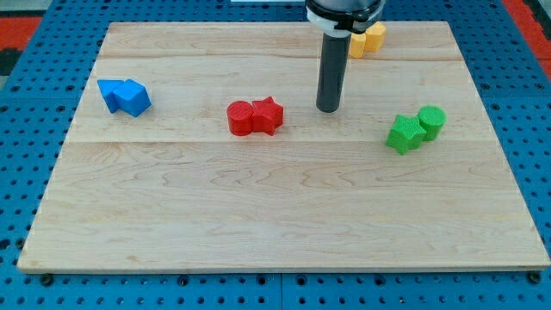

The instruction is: Slightly move the green circle along with the green star to the left side

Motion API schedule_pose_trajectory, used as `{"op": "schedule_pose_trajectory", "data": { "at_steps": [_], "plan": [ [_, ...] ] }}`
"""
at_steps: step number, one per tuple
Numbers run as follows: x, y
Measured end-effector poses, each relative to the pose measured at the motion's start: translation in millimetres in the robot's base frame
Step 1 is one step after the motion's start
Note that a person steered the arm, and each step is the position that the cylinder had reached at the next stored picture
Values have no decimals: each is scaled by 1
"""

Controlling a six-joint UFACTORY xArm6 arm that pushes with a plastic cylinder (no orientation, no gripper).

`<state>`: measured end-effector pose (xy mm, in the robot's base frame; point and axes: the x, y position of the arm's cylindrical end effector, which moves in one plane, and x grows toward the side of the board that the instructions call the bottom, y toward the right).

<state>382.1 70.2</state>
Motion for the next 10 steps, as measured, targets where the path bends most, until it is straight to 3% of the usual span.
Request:
{"op": "schedule_pose_trajectory", "data": {
  "at_steps": [6,8,9,10],
  "plan": [
    [-1,5],
    [-4,164],
    [-4,217],
    [19,220]
  ]
}}
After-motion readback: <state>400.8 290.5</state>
